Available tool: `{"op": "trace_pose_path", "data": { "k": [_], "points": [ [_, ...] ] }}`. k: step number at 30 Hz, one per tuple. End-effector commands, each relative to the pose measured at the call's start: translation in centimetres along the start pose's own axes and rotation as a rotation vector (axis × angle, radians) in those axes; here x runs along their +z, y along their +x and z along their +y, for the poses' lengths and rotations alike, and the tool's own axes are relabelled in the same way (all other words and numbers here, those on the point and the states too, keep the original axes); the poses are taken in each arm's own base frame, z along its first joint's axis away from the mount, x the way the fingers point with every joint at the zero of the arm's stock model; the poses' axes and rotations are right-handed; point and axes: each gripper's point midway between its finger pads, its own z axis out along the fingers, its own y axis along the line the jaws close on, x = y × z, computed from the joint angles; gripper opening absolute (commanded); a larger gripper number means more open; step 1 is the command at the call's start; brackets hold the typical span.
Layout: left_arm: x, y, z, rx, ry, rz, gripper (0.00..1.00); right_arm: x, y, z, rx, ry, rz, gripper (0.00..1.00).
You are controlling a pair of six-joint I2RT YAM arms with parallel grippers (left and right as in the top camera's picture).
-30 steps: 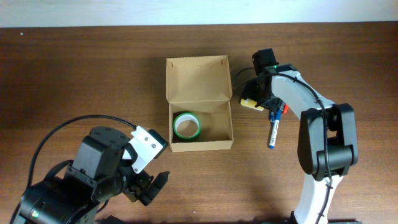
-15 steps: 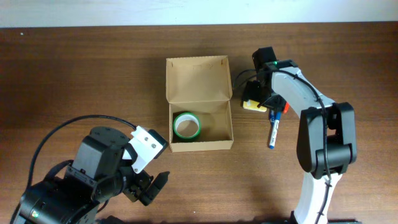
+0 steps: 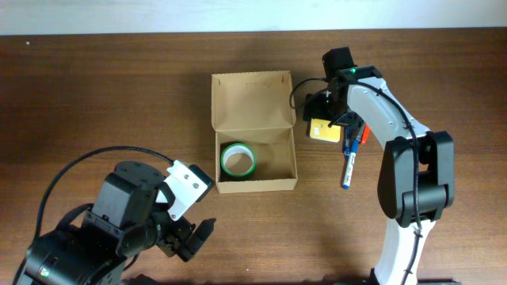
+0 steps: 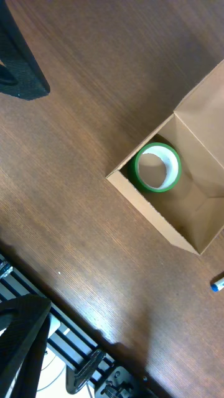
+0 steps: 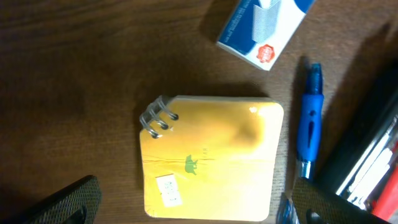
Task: Pack container
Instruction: 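Lower the right gripper and grasp the yellow sticky-note pad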
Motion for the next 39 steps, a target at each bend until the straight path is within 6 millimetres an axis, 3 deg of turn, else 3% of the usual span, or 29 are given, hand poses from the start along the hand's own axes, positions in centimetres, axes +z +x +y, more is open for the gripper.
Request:
{"op": "trace_pose_path", "data": {
  "k": [1, 9, 20, 27, 35, 39],
  "points": [
    [-0.4, -0.4, -0.1, 0.015, 0.008, -0.020, 1.00, 1.1, 1.0, 0.3, -0.074, -0.016, 0.035, 1.00],
    [-0.4, -0.4, -0.1, 0.015, 0.008, -0.019, 0.99, 2.4, 1.8, 0.0, -0.106, -0.013, 0.037, 1.00],
    [-0.4, -0.4, -0.1, 0.015, 0.008, -0.019, 1.00, 2.7, 0.9, 0.0, -0.102, -0.010, -0.002, 1.00],
    [-0.4, -0.4, -0.1, 0.015, 0.008, -0.019, 0.99, 4.3, 2.0, -0.8, -0.080, 0.034, 0.050, 1.00],
    [-0.4, -0.4, -0.1, 0.015, 0.008, -0.020, 1.00, 4.6, 2.2, -0.9, -0.076, 0.037, 0.059, 1.00],
    [-0.4, -0.4, -0.1, 0.016, 0.008, -0.019, 1.00, 4.6, 2.2, -0.9, -0.076, 0.037, 0.059, 0.86]
  ]
}}
